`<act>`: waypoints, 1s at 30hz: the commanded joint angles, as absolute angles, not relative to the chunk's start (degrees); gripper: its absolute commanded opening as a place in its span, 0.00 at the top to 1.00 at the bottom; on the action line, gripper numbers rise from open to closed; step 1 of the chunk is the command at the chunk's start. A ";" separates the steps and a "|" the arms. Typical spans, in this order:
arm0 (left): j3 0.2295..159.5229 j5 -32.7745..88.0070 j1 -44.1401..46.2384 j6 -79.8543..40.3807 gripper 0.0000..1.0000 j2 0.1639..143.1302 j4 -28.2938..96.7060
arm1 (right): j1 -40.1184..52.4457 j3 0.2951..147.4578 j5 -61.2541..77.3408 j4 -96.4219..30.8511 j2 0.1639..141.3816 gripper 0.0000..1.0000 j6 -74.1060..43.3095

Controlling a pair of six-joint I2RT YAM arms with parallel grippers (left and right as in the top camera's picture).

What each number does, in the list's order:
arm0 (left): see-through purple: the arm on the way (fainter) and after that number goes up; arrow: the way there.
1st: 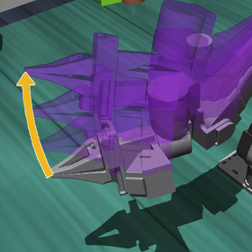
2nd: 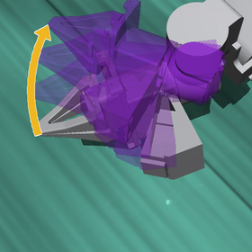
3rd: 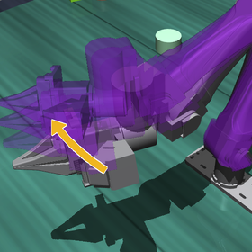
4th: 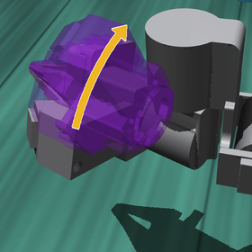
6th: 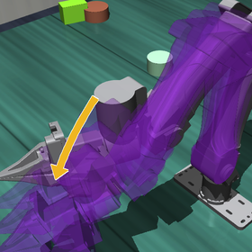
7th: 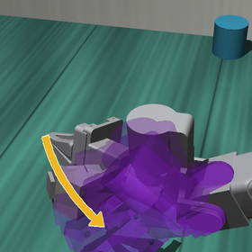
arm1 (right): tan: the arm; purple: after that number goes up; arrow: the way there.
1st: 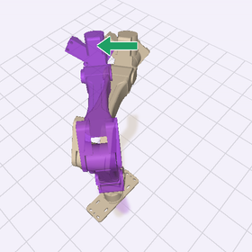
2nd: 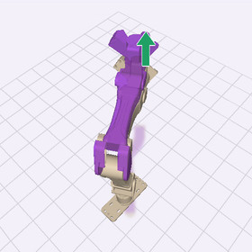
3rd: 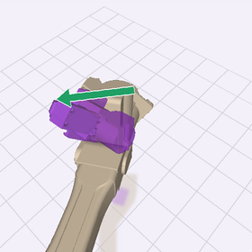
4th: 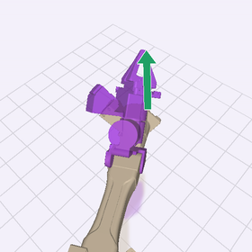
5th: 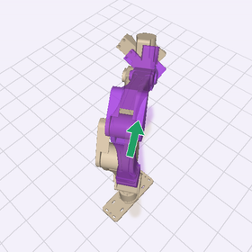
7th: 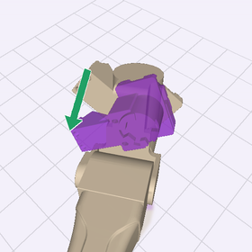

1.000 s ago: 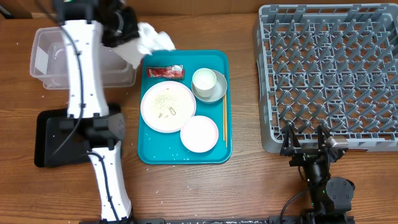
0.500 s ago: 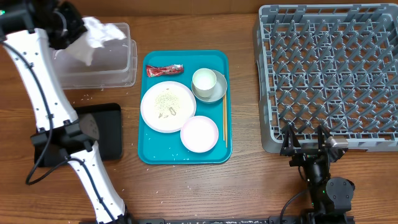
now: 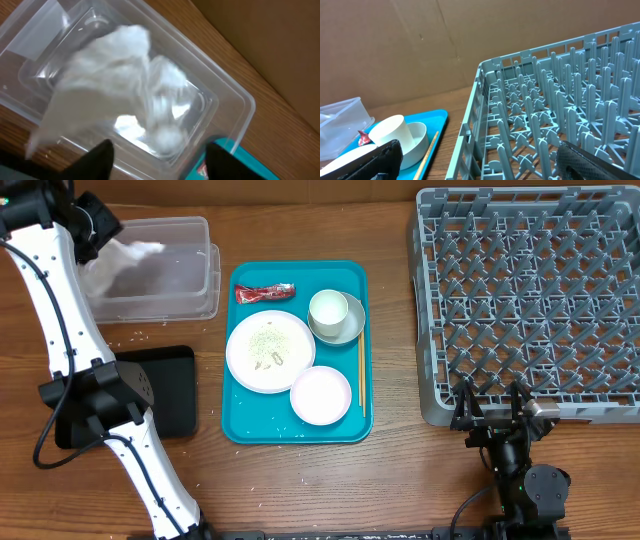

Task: Sort waste into correct bins and load items into the dishwasher
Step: 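Carry the tissue left and drop it into the clear bin, then move the left gripper back to the red wrapper and grasp it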

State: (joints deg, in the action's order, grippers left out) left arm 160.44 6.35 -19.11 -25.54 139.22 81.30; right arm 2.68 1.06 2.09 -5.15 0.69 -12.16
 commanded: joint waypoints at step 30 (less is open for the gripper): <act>159.04 2.66 11.11 -35.14 0.45 141.03 87.15 | 2.90 0.47 1.54 -4.82 0.16 0.00 -11.99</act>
